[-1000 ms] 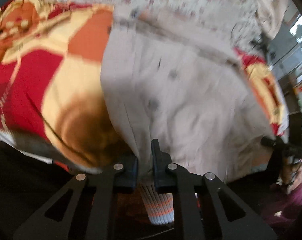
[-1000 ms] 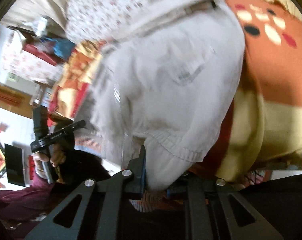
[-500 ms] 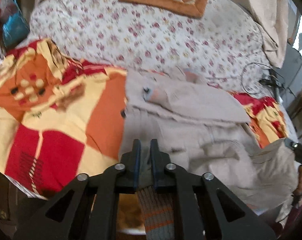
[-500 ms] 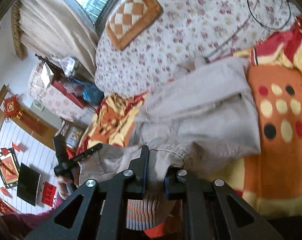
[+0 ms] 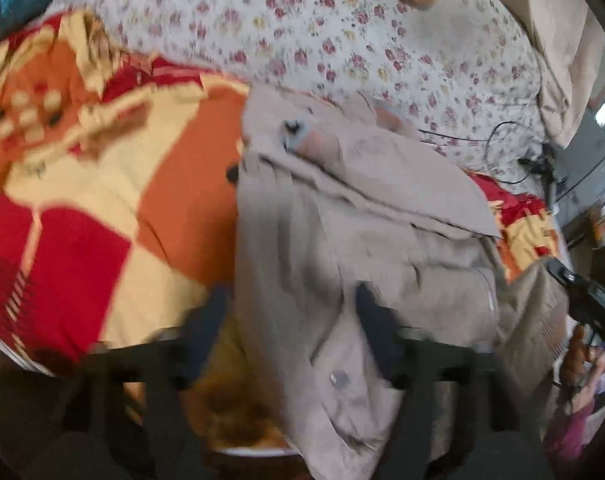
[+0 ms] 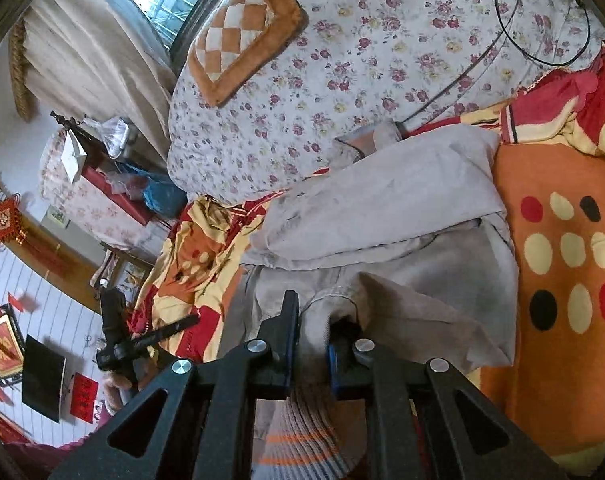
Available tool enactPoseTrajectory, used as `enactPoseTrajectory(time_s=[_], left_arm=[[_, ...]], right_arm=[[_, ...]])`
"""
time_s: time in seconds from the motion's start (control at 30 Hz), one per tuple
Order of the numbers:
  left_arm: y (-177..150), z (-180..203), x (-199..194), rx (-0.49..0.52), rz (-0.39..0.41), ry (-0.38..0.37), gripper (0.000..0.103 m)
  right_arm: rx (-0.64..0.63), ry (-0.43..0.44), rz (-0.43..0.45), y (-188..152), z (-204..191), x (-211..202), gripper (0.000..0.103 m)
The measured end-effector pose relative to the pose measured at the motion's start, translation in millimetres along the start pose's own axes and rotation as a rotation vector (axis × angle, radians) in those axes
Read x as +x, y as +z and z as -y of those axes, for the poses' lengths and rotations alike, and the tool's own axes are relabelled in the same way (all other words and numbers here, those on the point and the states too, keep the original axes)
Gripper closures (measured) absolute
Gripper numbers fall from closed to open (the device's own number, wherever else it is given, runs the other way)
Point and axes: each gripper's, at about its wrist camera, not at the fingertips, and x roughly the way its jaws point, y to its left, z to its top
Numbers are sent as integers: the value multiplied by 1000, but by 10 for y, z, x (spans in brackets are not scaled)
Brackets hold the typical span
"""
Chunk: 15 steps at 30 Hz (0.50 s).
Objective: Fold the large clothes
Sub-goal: 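Carry the held ribbed hem with both grippers over onto the collar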
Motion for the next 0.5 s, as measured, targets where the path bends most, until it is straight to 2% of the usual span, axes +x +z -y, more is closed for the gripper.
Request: enactPoseTrajectory(time_s=[0.23,0.37,0.5], left_arm=[[-659,-46,250,-2,-221,-5,24],[-961,22,401,-50,-292,-62,21],[-1087,141,522,-48,-307,-73,21]], right_arm=[[-3,-1,-13,7,41,1,92],[-6,4,-17,-2,46,12,92],[0,6,-23,-6,59,20,92]])
